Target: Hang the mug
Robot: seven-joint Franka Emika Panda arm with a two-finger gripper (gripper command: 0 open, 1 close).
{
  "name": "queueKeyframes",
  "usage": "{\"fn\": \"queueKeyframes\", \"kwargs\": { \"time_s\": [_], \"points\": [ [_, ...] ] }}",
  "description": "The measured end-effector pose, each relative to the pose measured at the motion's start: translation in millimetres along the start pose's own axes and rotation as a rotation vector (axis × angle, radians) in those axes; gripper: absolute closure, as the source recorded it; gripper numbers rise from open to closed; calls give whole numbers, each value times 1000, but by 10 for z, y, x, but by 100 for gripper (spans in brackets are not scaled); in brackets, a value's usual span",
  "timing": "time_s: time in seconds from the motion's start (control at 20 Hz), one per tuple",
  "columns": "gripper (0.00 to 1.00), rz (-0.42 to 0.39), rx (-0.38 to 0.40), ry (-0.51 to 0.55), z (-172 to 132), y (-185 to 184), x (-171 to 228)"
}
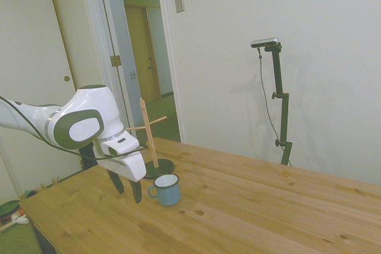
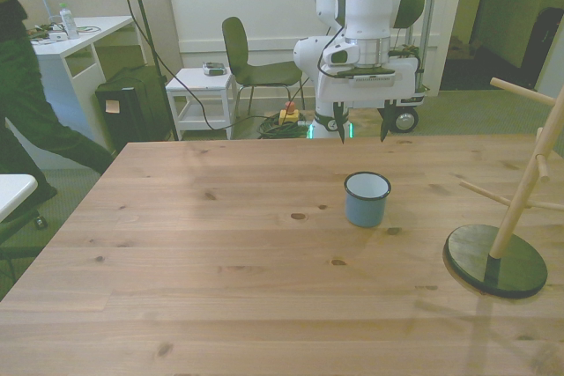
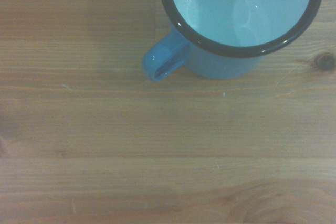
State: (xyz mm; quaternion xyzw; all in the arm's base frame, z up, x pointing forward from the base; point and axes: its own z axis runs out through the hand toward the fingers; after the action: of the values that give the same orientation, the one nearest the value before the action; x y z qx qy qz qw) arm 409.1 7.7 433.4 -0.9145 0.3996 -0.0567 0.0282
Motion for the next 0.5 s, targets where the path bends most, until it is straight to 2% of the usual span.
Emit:
{"fn": "queueKeyframes", "kwargs": {
  "time_s": [0.1, 0.25, 0.5],
  "points": [
    [0, -2, -3, 1, 6, -4, 5],
    [0, 5, 5, 18, -157, -28, 123],
    [0, 116, 21, 13, -215, 169, 455]
  ]
}}
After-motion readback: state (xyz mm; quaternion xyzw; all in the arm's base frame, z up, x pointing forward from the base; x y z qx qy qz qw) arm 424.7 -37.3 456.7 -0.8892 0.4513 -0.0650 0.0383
